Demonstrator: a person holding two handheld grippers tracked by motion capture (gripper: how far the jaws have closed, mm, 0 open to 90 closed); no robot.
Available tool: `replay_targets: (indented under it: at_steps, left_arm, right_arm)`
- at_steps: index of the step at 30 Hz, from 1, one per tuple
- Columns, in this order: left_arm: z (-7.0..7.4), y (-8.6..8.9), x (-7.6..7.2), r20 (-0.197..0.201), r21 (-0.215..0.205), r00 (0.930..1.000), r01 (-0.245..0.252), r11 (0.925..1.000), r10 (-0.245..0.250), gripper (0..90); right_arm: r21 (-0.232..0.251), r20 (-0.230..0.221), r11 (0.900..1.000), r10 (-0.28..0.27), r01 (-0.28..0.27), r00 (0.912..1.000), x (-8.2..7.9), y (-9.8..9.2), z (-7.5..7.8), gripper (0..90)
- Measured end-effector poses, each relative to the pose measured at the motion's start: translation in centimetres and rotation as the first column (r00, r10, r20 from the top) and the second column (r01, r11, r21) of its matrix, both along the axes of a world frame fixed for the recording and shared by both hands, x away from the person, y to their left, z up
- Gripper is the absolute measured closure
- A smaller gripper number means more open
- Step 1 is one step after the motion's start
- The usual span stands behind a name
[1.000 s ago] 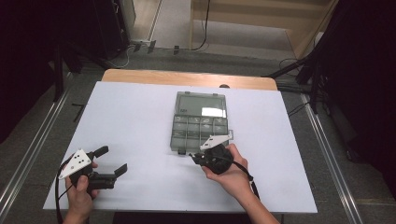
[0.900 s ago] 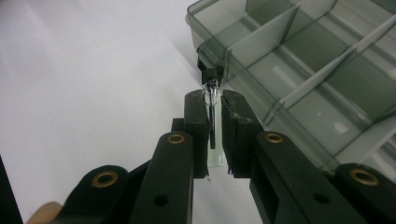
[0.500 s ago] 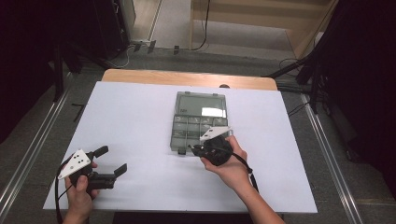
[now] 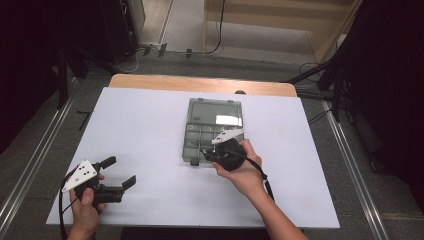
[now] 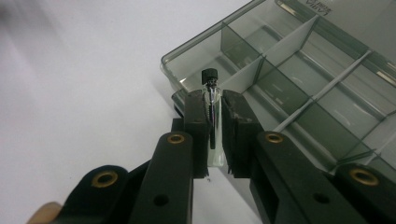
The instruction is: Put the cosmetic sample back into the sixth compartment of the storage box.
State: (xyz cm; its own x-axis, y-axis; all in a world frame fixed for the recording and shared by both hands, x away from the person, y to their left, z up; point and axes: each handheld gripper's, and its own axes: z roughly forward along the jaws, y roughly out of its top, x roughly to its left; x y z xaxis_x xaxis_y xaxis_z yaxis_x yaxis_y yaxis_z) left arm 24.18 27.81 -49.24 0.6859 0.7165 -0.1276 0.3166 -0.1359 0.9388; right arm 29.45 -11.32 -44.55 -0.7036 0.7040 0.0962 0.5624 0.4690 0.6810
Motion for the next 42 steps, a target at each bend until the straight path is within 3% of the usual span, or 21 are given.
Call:
replay_targets:
  at_steps: [17,38,42]
  left_arm:
    - [0.0,0.0,0.0,0.001,-0.001,1.0000,0.002,1.0000,-0.002,0.0]
    - [0.0,0.0,0.0,0.001,-0.004,1.0000,0.005,1.0000,-0.005,0.0]
    - [0.0,0.0,0.0,0.000,-0.004,1.0000,0.005,1.0000,-0.005,0.0]
  right_arm:
    - [-0.011,-0.010,0.999,-0.030,0.030,0.9995,1.6,0.4,-0.7,82.8]
    - [-0.072,-0.031,0.996,-0.063,0.061,0.9975,3.0,1.0,-2.3,82.6]
    - [-0.062,-0.049,0.996,-0.068,0.065,0.9965,3.1,1.0,-2.3,77.6]
